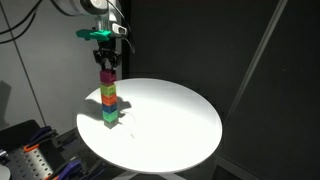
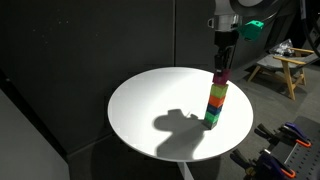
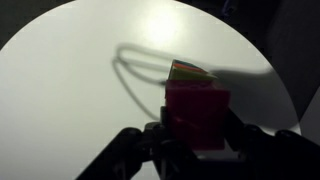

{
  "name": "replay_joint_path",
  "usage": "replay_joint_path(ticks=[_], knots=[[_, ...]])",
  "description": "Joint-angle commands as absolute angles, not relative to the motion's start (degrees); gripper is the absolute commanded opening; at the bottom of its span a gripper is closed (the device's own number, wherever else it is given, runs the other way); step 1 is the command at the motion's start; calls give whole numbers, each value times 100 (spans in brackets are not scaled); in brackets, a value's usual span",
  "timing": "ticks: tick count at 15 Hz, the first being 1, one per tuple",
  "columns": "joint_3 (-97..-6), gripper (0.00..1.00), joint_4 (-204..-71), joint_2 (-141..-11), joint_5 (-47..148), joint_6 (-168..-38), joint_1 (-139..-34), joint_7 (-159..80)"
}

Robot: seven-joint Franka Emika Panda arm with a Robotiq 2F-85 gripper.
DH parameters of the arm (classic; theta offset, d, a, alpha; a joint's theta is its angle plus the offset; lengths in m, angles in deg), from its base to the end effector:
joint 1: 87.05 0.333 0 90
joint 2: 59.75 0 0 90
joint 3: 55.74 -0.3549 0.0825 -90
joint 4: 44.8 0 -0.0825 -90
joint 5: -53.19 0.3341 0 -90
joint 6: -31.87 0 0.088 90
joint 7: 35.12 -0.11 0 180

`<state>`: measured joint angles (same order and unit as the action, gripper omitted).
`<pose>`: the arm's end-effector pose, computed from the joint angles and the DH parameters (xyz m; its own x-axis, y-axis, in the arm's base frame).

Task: Put the maroon toy block on top of the stacked toy blocks

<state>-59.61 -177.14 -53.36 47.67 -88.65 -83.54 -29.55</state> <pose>0.4356 0.0523 0.4478 0.9573 0.2692 -0.1050 0.2776 -0.9577 0.0755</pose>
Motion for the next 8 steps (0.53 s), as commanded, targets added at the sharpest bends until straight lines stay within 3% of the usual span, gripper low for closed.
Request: replay_joint_path(ticks=[1, 8], knots=[[-5994, 28, -17556, -5427, 4742, -8839, -8327, -3162], [-6021, 28, -17544, -5486, 4708, -8854, -8332, -3330]])
